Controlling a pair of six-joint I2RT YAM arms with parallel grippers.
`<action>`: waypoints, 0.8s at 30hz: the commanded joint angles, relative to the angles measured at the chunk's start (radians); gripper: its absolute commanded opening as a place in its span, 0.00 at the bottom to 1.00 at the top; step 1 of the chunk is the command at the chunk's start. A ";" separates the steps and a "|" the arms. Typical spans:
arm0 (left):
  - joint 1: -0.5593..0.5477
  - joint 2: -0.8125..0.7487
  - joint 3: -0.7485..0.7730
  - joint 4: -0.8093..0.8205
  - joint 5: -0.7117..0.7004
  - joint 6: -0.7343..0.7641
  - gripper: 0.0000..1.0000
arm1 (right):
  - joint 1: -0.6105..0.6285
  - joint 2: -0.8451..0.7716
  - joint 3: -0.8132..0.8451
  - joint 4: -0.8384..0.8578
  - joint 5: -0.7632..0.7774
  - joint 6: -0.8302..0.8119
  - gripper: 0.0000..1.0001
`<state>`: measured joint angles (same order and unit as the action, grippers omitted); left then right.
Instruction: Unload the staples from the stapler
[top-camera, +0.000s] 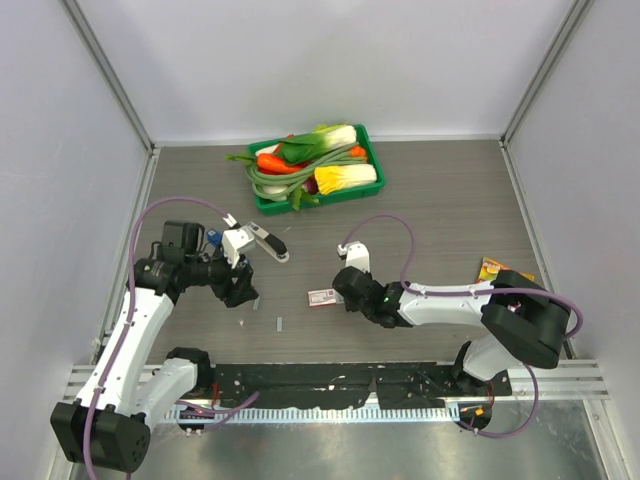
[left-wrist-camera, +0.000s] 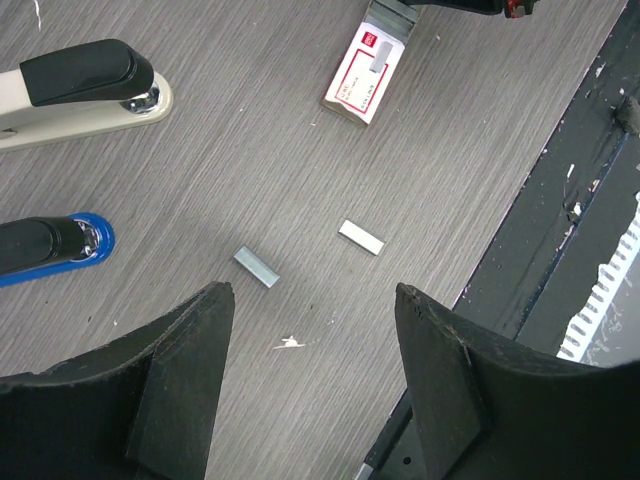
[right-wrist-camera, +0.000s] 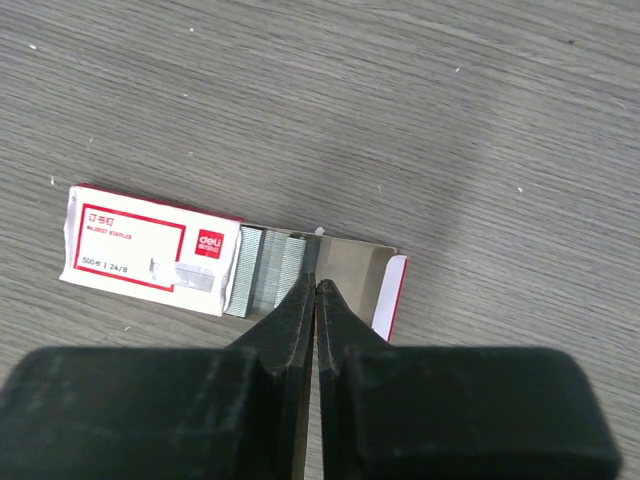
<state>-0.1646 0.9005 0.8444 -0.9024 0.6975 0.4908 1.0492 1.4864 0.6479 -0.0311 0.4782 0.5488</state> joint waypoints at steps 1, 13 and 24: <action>-0.006 -0.006 0.012 -0.006 0.005 0.015 0.69 | 0.014 0.002 0.045 0.054 0.004 -0.015 0.09; -0.004 0.003 0.015 -0.006 0.011 0.014 0.70 | 0.020 -0.005 0.058 0.048 -0.010 -0.029 0.09; -0.006 0.000 0.013 -0.003 -0.001 0.012 0.70 | 0.020 -0.044 0.090 0.037 0.000 -0.049 0.10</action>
<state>-0.1646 0.9058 0.8444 -0.9077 0.6968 0.5018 1.0649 1.4879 0.6758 -0.0132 0.4618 0.5232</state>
